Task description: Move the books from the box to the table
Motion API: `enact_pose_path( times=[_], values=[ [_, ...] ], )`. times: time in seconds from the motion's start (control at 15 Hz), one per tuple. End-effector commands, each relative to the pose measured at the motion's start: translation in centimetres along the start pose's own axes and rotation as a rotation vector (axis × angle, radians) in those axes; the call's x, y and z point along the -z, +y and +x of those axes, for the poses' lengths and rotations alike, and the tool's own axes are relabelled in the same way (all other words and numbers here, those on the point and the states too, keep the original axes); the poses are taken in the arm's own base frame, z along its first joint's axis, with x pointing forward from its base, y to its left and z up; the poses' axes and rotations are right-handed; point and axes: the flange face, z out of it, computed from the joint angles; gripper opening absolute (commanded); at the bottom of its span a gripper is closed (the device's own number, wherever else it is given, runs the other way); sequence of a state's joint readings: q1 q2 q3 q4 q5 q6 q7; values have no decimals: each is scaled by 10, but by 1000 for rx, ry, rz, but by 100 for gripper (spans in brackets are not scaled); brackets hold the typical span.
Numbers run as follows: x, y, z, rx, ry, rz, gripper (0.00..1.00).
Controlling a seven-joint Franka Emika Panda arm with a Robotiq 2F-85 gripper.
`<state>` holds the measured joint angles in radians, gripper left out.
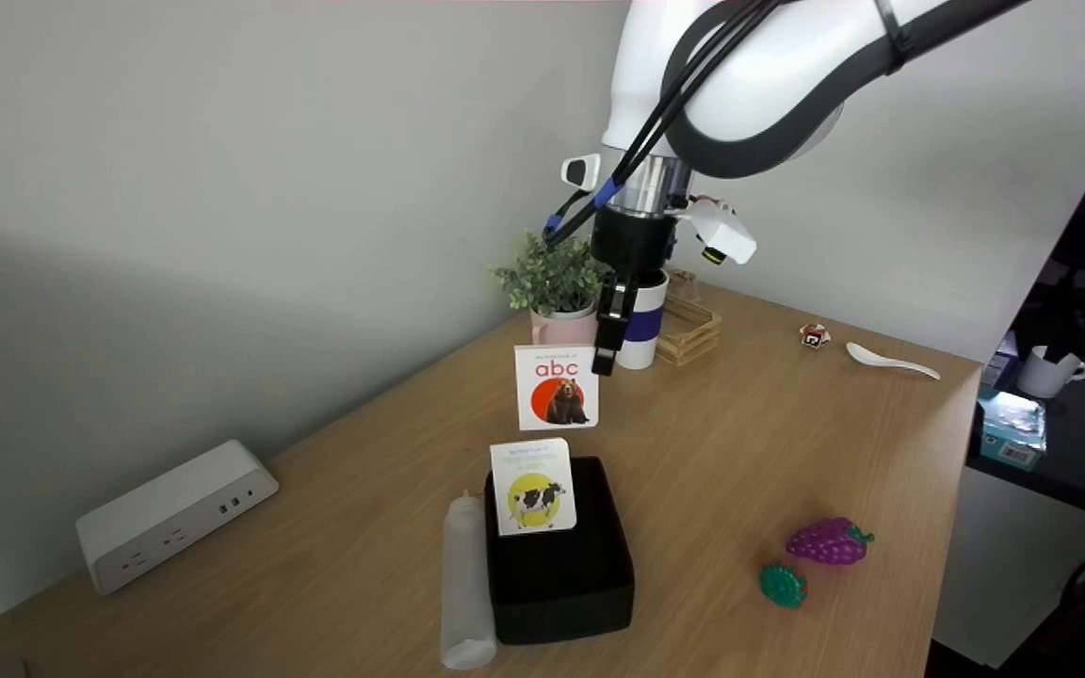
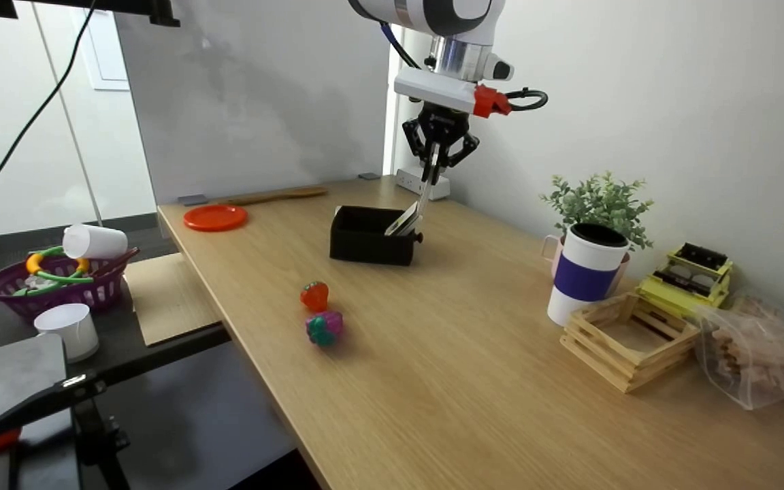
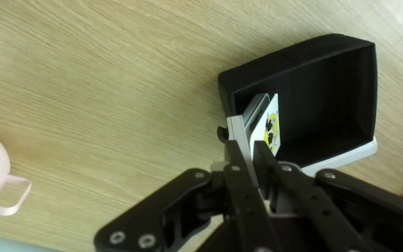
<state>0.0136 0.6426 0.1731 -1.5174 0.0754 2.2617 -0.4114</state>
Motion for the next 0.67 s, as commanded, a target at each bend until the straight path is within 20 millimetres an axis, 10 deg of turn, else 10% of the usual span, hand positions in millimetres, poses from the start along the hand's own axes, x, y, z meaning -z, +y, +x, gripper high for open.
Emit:
enact_pose_path(
  times=[0.0,0.6],
  values=[
    [-13,11,-15,-31,-15,-13,4],
    [-46,37,-36,-95,-64,-3,4]
  ],
)
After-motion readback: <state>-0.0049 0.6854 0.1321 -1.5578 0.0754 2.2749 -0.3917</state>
